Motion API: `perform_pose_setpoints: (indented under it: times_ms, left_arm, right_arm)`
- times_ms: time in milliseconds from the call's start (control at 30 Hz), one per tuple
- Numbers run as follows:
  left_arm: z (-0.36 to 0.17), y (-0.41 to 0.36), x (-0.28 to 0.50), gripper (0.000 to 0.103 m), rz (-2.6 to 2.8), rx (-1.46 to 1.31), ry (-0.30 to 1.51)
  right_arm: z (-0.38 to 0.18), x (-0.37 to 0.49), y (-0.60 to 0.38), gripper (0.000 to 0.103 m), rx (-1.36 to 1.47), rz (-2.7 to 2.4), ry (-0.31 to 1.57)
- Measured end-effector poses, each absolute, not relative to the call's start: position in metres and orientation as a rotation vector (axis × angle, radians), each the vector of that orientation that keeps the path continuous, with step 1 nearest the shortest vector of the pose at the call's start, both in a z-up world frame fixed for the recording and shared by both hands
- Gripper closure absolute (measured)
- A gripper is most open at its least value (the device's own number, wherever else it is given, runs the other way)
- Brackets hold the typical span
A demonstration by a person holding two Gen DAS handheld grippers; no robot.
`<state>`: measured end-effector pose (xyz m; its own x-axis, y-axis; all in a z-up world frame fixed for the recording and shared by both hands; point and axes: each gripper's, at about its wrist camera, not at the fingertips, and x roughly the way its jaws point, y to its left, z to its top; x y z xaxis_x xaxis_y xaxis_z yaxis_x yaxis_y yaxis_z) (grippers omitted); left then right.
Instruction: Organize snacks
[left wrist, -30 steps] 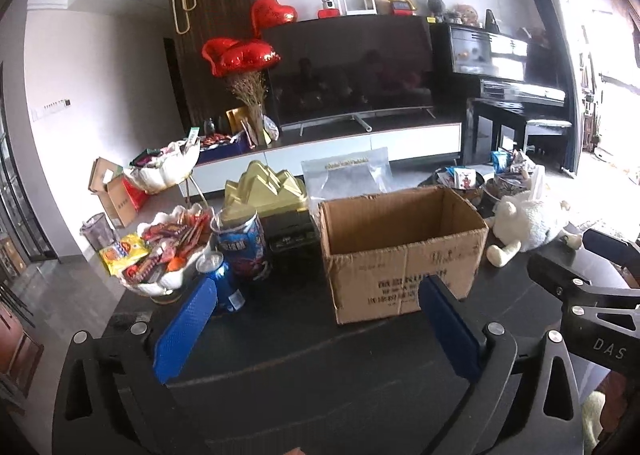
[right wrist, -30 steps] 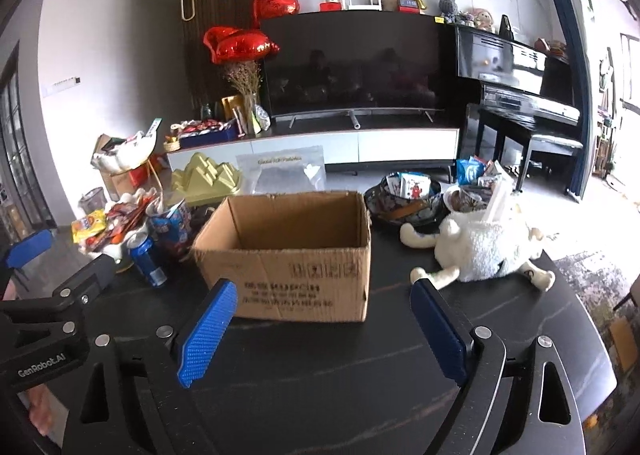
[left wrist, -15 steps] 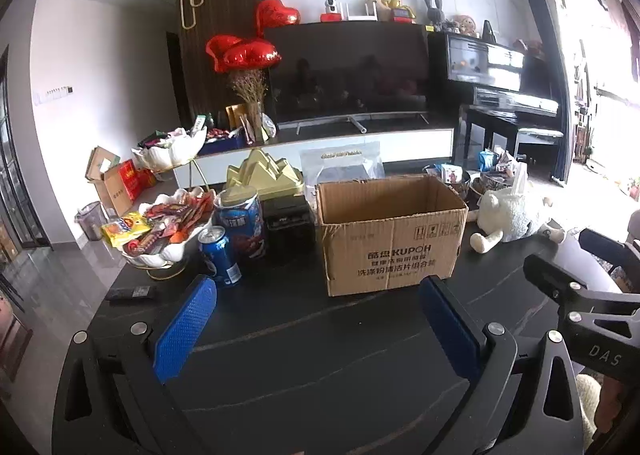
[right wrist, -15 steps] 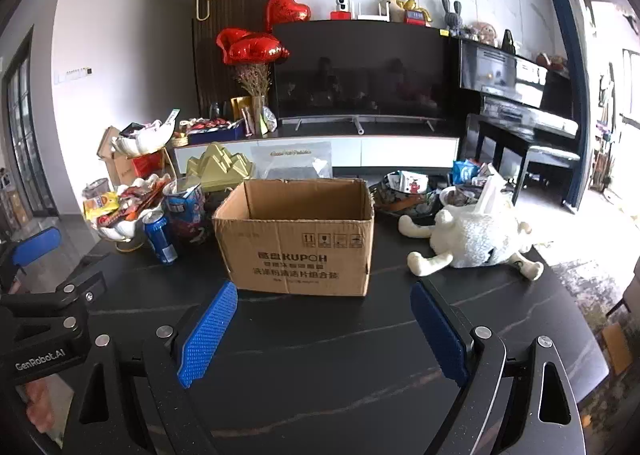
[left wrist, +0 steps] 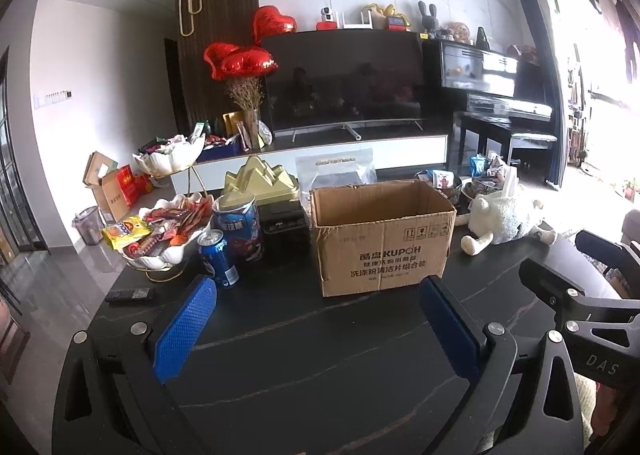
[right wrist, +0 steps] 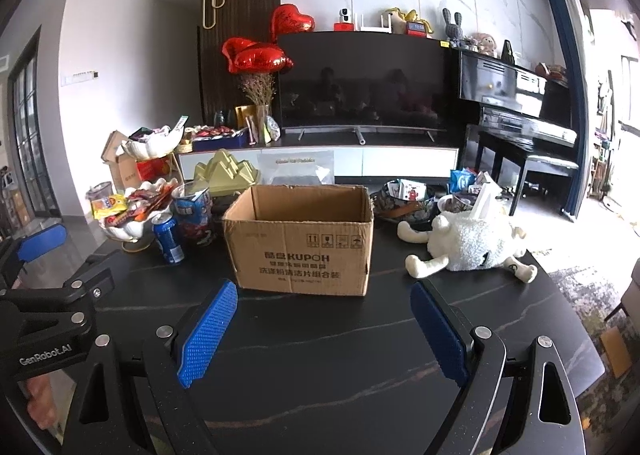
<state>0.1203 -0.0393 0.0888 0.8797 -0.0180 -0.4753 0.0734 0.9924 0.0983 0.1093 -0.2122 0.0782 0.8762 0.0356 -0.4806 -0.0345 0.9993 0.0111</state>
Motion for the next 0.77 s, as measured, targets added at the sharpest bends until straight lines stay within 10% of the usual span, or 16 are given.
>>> perform_pose_setpoints:
  times_ms: [767]
  left_arm:
    - [0.0917, -0.0417, 0.1123, 0.000, -0.035, 0.129, 0.469]
  right_arm:
    - [0.0777, 0.1050, -0.2194, 0.014, 0.021, 0.038, 0.503]
